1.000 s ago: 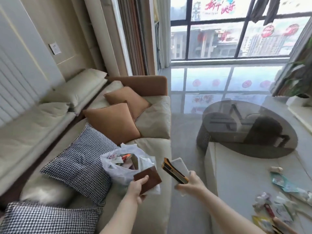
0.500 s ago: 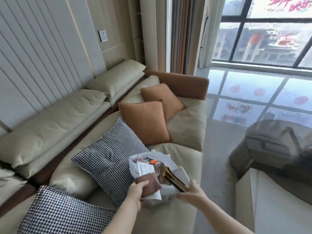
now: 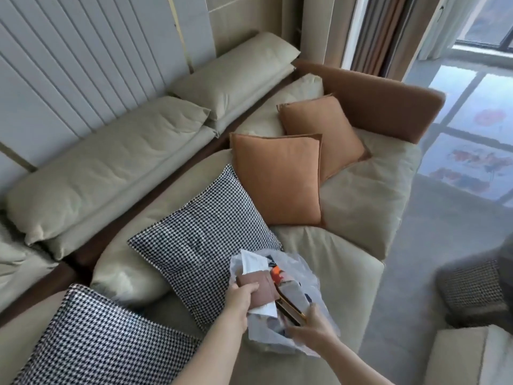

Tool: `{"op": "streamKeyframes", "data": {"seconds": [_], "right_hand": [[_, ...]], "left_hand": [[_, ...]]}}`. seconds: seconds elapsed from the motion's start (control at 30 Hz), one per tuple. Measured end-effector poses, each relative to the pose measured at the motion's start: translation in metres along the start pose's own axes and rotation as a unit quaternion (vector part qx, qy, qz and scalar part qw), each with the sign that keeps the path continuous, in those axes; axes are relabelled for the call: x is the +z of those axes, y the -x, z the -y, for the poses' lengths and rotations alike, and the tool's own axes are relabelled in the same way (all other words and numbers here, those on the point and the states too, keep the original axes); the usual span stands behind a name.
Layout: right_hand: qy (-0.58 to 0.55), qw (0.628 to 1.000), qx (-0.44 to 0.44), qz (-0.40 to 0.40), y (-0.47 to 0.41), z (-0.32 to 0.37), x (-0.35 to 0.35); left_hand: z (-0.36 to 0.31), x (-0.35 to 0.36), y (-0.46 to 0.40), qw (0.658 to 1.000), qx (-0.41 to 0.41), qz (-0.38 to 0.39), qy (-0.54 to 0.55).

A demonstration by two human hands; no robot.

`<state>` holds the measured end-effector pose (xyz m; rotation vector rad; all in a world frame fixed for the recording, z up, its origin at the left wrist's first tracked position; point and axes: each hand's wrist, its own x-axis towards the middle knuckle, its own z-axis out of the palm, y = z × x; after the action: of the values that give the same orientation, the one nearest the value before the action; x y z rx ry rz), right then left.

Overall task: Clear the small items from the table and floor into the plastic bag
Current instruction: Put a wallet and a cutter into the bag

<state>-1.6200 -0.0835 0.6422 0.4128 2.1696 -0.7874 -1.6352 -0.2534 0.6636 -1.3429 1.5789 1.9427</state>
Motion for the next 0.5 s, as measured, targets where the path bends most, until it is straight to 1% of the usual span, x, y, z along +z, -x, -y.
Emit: {"op": "streamKeyframes", "data": {"seconds": [0.07, 0.13, 0.2, 0.33, 0.43, 0.47, 0.5], "right_hand": [[-0.028, 0.999, -0.01, 0.026, -0.014, 0.005, -0.002], [-0.042, 0.998, -0.029, 0.032, -0.032, 0.005, -0.003], [-0.031, 0.999, -0.017, 0.036, -0.044, 0.008, -0.004], [0.069, 0.998, 0.013, 0.003, -0.071, 0.013, -0.003], [0.087, 0.995, 0.022, -0.045, -0.091, 0.02, -0.011], [0.092, 0.994, 0.019, -0.05, -0.101, 0.02, -0.012], [0.091, 0.995, 0.019, -0.036, -0.108, 0.021, -0.012]], "left_hand": [[0.006, 0.009, -0.01, 0.999, -0.02, -0.032, -0.002], [0.012, 0.016, -0.021, 0.998, -0.039, -0.053, -0.007], [0.017, 0.023, -0.032, 0.996, -0.057, -0.07, -0.013], [0.023, 0.035, -0.055, 0.99, -0.075, -0.114, -0.042], [0.028, 0.042, -0.072, 0.984, -0.091, -0.137, -0.065], [0.029, 0.044, -0.076, 0.984, -0.088, -0.14, -0.073], [0.027, 0.045, -0.077, 0.983, -0.093, -0.138, -0.083]]}}
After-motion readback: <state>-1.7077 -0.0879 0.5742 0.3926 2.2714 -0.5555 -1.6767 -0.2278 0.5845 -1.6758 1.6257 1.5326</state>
